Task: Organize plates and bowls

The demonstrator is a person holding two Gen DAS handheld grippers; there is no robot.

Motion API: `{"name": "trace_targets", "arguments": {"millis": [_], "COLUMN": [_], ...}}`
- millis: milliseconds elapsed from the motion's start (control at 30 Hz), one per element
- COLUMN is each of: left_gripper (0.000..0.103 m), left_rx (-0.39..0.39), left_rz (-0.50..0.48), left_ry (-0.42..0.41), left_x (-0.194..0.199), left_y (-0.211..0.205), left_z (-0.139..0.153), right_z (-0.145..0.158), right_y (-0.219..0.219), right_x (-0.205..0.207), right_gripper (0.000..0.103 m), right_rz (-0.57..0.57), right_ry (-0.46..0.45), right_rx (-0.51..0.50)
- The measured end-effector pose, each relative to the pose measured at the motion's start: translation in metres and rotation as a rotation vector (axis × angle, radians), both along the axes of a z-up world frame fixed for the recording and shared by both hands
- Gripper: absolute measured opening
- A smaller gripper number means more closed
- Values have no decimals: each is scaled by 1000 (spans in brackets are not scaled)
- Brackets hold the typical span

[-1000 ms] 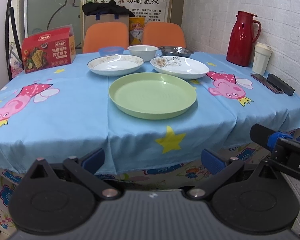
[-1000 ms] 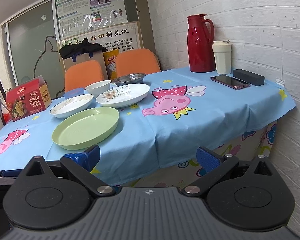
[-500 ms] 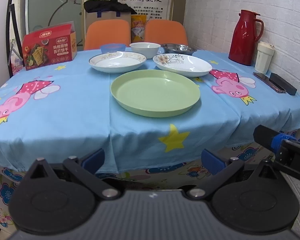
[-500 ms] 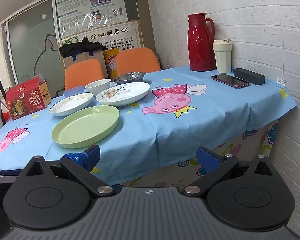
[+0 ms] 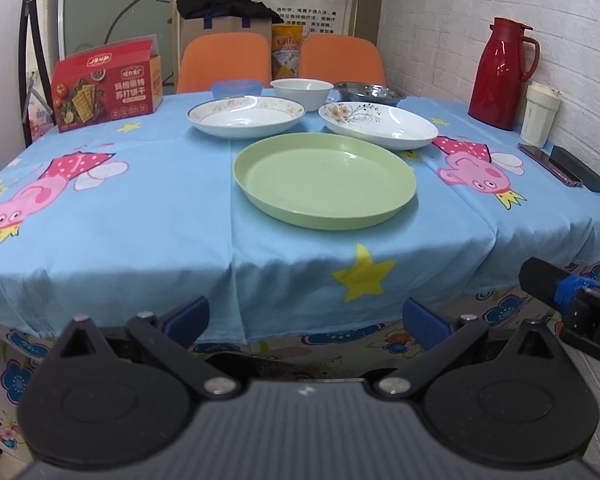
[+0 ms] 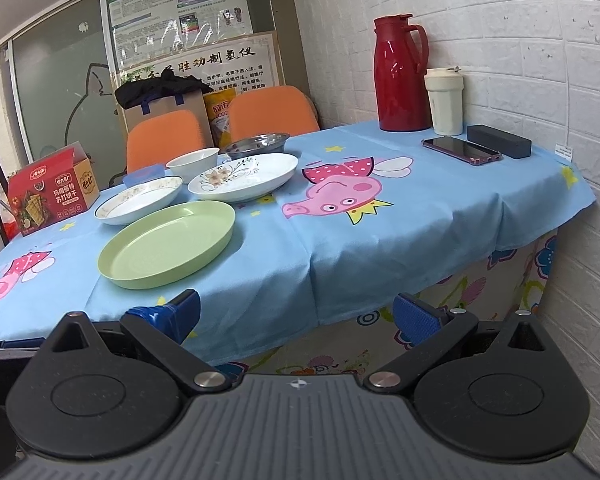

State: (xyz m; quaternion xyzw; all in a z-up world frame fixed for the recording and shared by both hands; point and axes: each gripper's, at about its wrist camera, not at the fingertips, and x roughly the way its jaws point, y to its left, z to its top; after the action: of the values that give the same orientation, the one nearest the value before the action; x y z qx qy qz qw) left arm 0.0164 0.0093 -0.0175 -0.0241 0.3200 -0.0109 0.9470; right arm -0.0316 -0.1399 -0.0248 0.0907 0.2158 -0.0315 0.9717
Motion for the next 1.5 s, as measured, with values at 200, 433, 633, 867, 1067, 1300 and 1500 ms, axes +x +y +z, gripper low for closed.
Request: {"name": "trace_targets", "arguments": {"millis": [200, 433, 633, 867, 1067, 1300, 1500], "left_gripper": [103, 103, 103, 103, 103, 103, 103], "left_rx": [3, 17, 41, 77, 111, 140, 91], "left_rz": [3, 16, 20, 38, 91, 163, 153], "left_ry": [25, 39, 43, 40, 25, 31, 97], "left_x": [14, 36, 58, 92, 128, 160, 186], "left_y": [0, 1, -2, -3, 5, 25, 41], "left_z": [2, 8, 14, 23, 34, 36, 24], "right_z": [-1, -4, -16, 1, 19, 13, 5], "right_y": [-4, -24, -38, -35, -16, 12, 28], "right_x": [5, 11, 33, 70, 124, 181, 210], "right_gripper": [91, 91, 90, 90, 90, 90, 90], "right_rz": [0, -45, -76, -58, 27, 148, 193], "right_ry": [21, 32, 120, 129, 127, 200, 241], "right_rx": [5, 47, 121, 81, 12, -32, -54]}}
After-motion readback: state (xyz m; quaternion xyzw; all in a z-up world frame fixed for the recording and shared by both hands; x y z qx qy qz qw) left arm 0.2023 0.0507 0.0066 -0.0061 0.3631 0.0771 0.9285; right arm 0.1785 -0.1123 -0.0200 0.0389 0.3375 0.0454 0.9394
